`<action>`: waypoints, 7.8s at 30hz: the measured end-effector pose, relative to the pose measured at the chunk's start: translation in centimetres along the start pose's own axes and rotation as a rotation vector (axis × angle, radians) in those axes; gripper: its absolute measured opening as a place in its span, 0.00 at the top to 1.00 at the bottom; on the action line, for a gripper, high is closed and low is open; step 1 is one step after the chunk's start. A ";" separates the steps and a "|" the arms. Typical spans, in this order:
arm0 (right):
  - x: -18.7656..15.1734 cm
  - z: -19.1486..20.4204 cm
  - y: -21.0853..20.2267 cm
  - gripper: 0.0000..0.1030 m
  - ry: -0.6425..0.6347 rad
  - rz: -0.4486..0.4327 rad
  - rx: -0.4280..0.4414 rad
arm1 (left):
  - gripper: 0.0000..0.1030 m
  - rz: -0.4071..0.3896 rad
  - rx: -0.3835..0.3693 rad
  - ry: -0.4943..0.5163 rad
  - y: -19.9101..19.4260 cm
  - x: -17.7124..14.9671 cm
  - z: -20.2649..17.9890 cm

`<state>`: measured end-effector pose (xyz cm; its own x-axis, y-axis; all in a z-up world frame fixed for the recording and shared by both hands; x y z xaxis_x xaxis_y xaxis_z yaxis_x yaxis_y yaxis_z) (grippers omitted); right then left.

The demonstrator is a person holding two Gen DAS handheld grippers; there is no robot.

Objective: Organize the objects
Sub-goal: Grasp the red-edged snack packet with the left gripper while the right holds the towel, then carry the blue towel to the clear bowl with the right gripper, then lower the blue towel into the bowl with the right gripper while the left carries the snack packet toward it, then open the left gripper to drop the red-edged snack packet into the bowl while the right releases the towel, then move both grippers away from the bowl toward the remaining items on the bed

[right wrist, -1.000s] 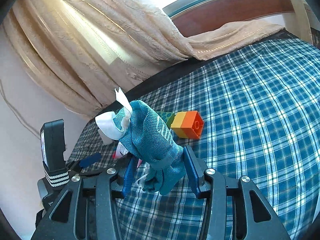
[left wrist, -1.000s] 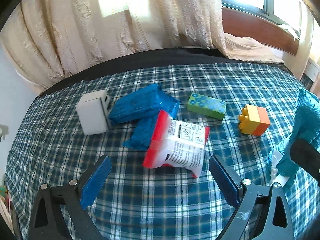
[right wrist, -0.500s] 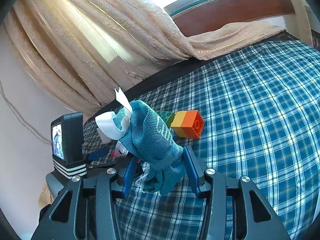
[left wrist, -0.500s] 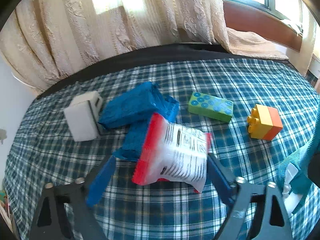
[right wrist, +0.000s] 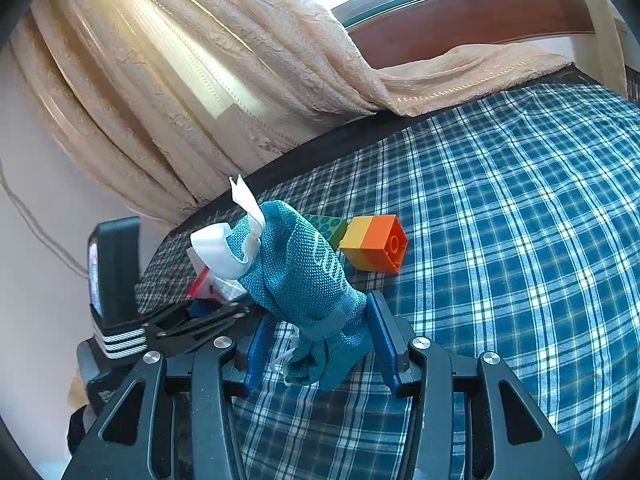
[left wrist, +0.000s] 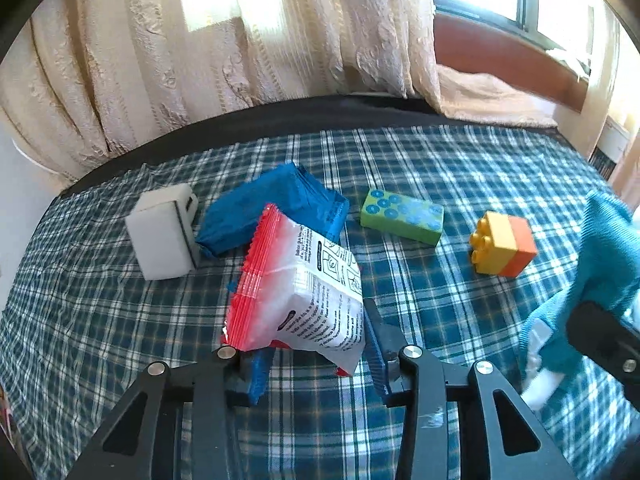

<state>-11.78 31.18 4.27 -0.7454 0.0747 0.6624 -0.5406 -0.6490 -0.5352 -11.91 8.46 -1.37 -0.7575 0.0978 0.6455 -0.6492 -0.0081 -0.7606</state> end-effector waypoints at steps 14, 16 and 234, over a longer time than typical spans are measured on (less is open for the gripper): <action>0.3 0.0 -0.6 0.54 -0.001 -0.020 -0.003 | 0.59 -0.066 -0.057 0.009 -3.4 0.3 -0.7; 0.2 0.3 -0.8 0.54 -0.004 -0.024 -0.004 | 0.59 -0.068 -0.064 0.016 -3.6 0.2 -1.0; -1.3 -0.7 -12.2 0.30 -0.039 -0.146 -0.363 | 0.08 -0.138 -0.142 0.124 -7.6 -1.4 -2.9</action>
<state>-4.49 39.55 9.54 -0.6393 0.1132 0.7606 -0.7476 -0.3231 -0.5802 -5.69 11.31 3.32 -0.6420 0.2104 0.7373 -0.7233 0.1529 -0.6735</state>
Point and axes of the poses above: each gripper's, at about its wrist camera, not at the fingertips, and y roughly the way its jaws point, z to its left, x to its top, the point moved 4 cm from there along y, roughly the way its jaws point, and after that the axes turned 2 degrees about -z, right-handed, at the moved point
